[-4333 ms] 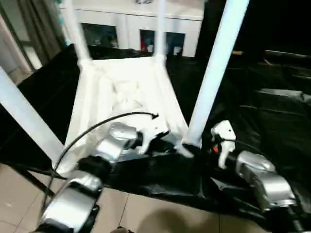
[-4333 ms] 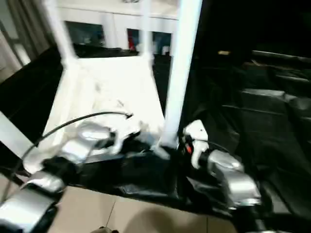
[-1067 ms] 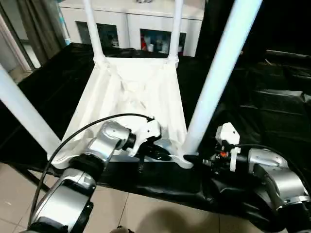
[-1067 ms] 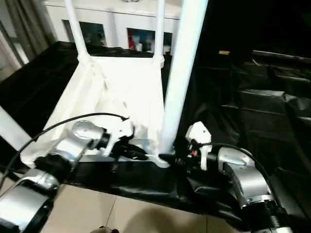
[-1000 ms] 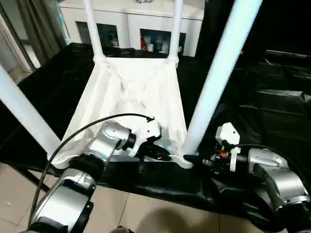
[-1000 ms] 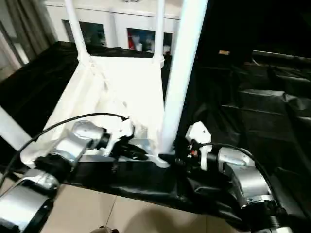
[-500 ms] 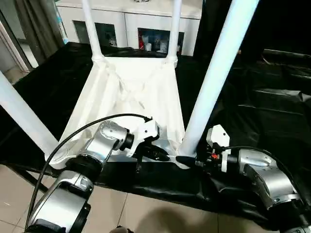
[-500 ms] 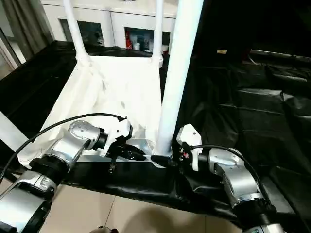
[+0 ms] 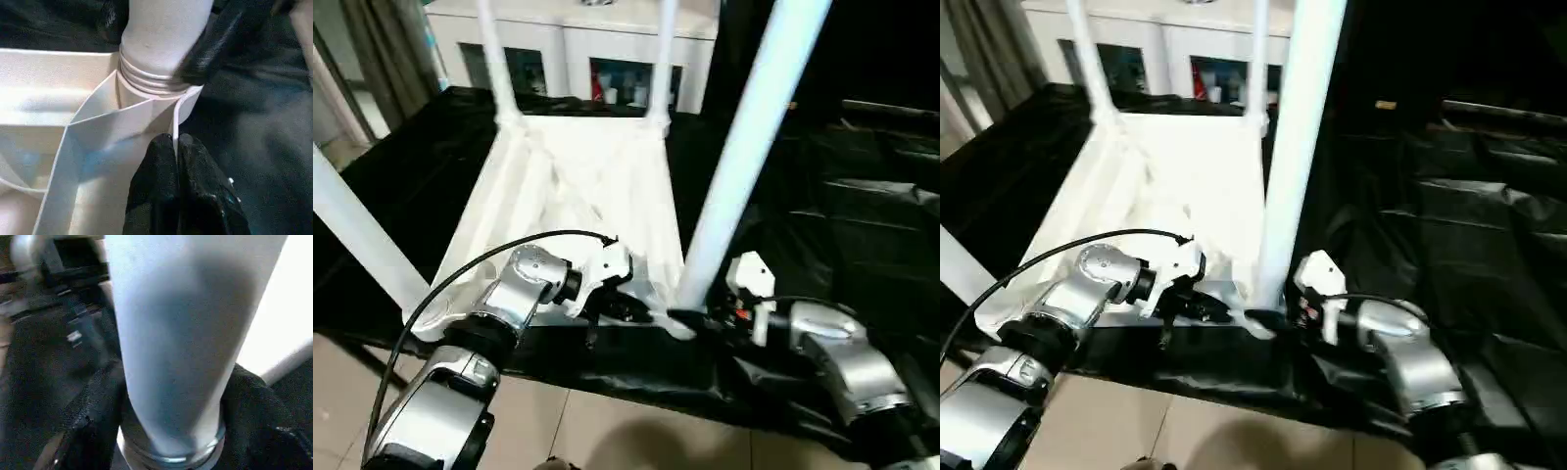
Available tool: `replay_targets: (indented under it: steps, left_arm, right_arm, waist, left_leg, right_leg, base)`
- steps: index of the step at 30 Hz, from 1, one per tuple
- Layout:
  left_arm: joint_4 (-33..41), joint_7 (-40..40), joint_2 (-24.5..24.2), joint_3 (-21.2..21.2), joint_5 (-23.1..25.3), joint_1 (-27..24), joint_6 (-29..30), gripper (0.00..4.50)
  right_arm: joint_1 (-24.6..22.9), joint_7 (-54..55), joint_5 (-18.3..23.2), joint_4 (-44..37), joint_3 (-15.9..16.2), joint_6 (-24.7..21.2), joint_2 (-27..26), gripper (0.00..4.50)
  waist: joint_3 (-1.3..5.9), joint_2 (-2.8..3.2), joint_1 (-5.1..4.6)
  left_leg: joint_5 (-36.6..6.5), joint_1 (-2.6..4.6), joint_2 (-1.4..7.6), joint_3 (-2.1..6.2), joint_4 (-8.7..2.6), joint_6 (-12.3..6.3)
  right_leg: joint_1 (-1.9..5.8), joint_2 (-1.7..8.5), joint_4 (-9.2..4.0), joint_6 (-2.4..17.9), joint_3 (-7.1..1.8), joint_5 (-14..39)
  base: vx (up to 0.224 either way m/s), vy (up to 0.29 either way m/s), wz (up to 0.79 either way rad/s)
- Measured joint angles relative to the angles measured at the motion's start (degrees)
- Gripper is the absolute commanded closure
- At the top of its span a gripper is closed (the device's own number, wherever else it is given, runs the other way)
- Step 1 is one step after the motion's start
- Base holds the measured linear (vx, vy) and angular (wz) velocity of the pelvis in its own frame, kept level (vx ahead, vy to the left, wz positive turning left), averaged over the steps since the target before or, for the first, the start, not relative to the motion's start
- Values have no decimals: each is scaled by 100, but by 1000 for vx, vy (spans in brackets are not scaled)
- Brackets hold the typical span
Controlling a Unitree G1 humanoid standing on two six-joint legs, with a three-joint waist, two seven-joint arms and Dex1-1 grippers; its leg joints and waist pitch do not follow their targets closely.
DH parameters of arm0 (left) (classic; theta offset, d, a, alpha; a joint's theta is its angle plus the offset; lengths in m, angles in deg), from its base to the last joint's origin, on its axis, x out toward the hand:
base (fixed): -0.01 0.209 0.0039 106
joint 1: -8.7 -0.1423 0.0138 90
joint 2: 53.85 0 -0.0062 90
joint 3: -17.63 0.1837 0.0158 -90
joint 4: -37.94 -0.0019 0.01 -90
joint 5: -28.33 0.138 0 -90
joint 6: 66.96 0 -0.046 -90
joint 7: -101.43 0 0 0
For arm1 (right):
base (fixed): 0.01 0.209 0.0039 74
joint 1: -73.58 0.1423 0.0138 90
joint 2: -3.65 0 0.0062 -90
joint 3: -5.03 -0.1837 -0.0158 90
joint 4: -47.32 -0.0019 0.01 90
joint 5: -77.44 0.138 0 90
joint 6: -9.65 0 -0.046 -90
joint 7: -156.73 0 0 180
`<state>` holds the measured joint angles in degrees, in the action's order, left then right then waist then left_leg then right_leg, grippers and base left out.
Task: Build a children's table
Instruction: Rotate leg to tighten
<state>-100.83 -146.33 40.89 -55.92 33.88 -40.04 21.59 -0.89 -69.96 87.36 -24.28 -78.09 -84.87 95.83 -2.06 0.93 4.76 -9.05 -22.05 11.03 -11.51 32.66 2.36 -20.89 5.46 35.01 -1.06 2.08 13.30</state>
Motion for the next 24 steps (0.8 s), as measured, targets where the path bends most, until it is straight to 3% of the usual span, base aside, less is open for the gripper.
replay_targets:
  steps: [4, 10, 12, 14, 18, 24]
  left_arm:
    - [-354, 1103, 521, -25, 209, 241, 169, 450]
    - [-861, 2249, 1156, -74, 316, 577, 417, 450]
    - [-871, 2267, 1172, -94, 314, 578, 421, 450]
    - [-876, 2252, 1172, -94, 314, 578, 392, 450]
    - [-876, 2055, 1079, -87, 310, 568, 283, 450]
    - [-532, 784, 481, -78, 97, 266, -72, 450]
  right_arm:
    - [79, 1279, -209, 49, -305, -379, -435, 198]
    - [275, 2496, -641, 82, -475, -518, -812, 198]
    - [264, 2517, -637, 81, -501, -484, -836, 198]
    - [253, 2497, -586, 75, -537, -478, -845, 162]
    - [232, 2159, -387, 31, -561, -515, -780, 142]
    - [-20, 416, -67, -359, -245, -523, 110, 142]
  waist:
    - [9, 15, -17]
    - [27, 38, 1]
    - [39, 57, 11]
    - [43, 62, 19]
    - [42, 64, 16]
    - [44, 74, 38]
  left_leg:
    - [1, 11, -5, 1, -1, 2]
    - [2, 11, -8, 3, -1, 4]
    - [2, 11, -8, 4, -2, 4]
    - [2, 10, -6, 7, -12, 4]
    - [2, 7, -6, 9, -23, 5]
    - [2, 6, -3, 10, -38, 5]
  right_leg:
    - [4, 2, -6, 2, -7, -1]
    - [7, 3, -8, -3, -8, -6]
    - [7, 3, -8, -19, -6, -16]
    - [5, 2, -8, -20, 0, -16]
    - [-3, 1, -8, -20, 3, -16]
    - [-8, -1, -10, -31, 9, -9]
  base:
    - [0, 0, 0]
    - [0, 0, 0]
    - [0, 0, 0]
    - [0, 0, 0]
    - [0, 0, 0]
    - [0, 0, 0]
